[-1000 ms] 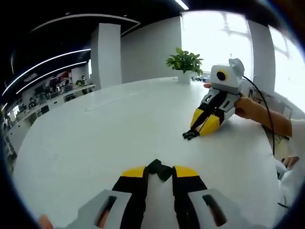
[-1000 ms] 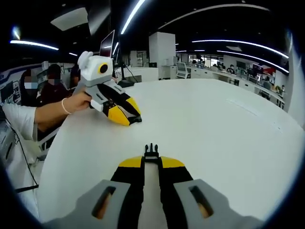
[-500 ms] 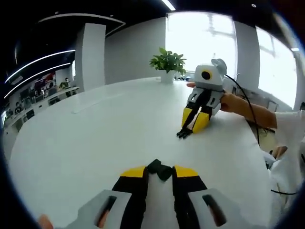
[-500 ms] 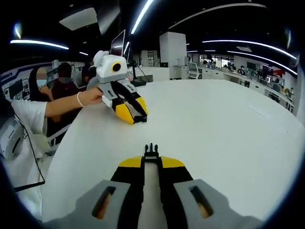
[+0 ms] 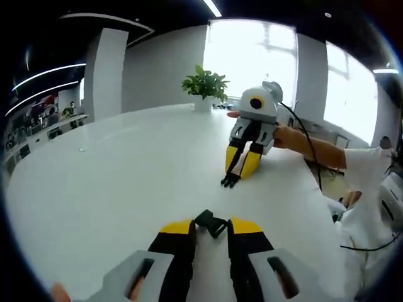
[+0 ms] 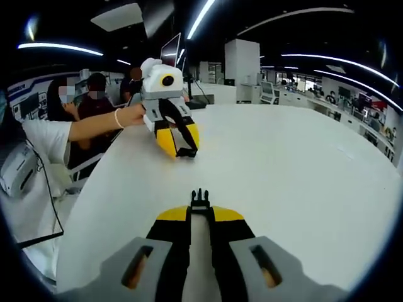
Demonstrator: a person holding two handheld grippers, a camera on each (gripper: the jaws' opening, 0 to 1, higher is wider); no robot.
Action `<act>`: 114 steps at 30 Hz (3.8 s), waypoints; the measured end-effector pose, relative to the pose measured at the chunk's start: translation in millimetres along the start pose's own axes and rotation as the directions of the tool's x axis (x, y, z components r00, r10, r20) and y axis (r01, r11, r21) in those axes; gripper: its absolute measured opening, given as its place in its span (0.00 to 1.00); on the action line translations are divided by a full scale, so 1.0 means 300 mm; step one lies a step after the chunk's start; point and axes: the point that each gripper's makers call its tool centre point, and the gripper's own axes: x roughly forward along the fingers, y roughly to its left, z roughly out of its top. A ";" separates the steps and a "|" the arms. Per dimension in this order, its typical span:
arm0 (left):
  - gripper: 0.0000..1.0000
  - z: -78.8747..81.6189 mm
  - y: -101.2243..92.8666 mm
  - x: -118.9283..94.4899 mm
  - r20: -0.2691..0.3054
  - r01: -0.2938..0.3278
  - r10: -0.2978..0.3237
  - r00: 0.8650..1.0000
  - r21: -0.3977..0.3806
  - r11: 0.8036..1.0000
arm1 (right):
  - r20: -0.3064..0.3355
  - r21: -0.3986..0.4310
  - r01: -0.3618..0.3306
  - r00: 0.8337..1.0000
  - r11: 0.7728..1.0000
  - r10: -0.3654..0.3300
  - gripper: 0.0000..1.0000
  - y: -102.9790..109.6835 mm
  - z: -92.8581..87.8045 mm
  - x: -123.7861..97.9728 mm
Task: Snap the two parts of the plastic buckle together until the buckle closes and remains connected.
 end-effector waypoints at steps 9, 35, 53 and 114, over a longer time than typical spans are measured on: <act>0.20 -0.025 -0.029 0.010 -0.062 0.060 -0.057 0.996 0.037 0.998 | -0.009 -0.020 -0.039 0.999 0.999 0.039 0.11 0.028 -0.001 0.001; 0.44 0.000 -0.048 0.008 0.004 0.026 -0.026 1.000 -0.021 0.999 | 0.035 -0.020 -0.048 0.998 0.999 0.048 0.21 0.039 0.042 0.005; 0.54 -0.019 -0.024 -0.006 0.022 -0.213 0.218 0.976 -0.132 0.968 | 0.083 0.019 0.024 0.996 1.000 -0.025 0.36 0.025 0.055 0.000; 0.12 -0.024 -0.092 -0.007 -0.049 0.123 -0.126 0.991 -0.049 0.991 | 0.200 0.098 -0.031 0.980 0.995 0.011 0.31 0.045 0.058 -0.015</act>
